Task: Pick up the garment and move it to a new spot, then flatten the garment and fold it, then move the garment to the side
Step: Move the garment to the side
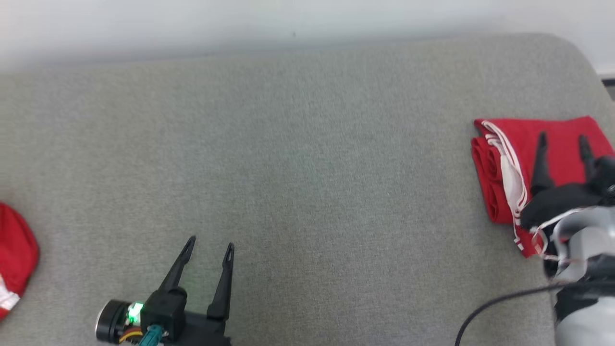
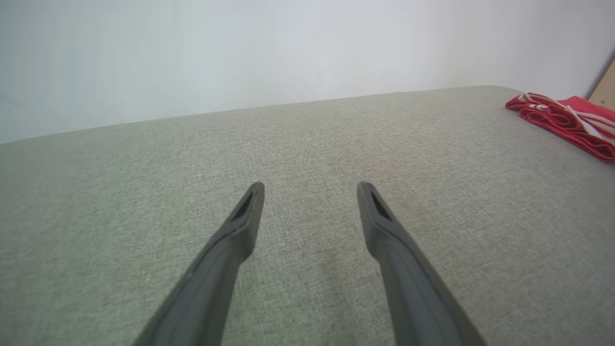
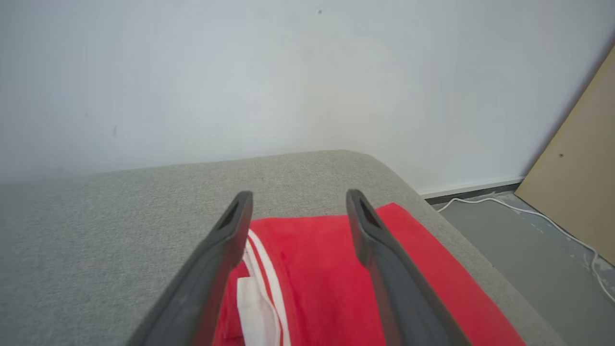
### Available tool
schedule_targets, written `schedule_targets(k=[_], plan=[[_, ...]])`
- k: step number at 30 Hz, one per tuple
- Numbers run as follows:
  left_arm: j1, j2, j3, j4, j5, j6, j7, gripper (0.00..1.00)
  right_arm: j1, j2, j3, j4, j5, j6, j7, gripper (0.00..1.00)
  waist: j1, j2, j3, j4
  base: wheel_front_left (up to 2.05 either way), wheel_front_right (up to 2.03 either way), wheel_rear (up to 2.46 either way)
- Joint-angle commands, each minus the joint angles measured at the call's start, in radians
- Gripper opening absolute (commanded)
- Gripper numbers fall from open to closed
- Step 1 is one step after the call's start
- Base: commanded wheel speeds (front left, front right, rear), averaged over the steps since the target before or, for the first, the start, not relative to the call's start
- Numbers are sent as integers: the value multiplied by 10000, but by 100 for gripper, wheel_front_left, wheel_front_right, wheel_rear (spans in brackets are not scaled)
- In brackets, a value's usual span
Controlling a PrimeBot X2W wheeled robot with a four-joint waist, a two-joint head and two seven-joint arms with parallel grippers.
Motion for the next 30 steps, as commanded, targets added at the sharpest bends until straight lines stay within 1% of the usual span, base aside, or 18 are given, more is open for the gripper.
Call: schedule_targets(k=[1, 4, 7, 12, 16, 22, 30], plan=[[249, -21, 78, 48, -124, 43, -10, 100, 340, 41, 326, -171, 231, -1, -7, 100, 2, 0, -563, 208, 0, 0, 0], [490, -74, 222, 161, -147, 71, -11, 100, 933, 55, 1034, -643, 954, -1, -7, 100, 2, 0, -823, 366, 0, 0, 0], [768, -80, 456, 278, -142, 154, -11, 100, 1519, 103, 1503, -1097, 1571, -1, -9, 100, 2, 0, -1092, 537, 0, 0, 0], [1191, -112, 781, 396, -163, 214, -10, 100, 2543, 382, 2040, -1778, 2099, -1, -9, 100, 2, 0, -1503, 787, 0, 0, 0], [1600, -135, 1195, 506, -221, 297, -11, 100, 3432, 750, 2299, -2312, 2301, -1, -7, 100, 2, 0, -1825, 878, 0, 0, 0], [2024, -164, 1756, 511, -207, 348, -10, 100, 4256, 1041, 2640, -2758, 2058, -1, -7, 100, 2, 0, -2064, 826, 0, 0, 0], [2222, -221, 2166, 433, -219, 384, -10, 100, 4870, 1233, 2832, -3045, 1942, -1, -7, 100, 2, 0, -2146, 748, 0, 0, 0]])
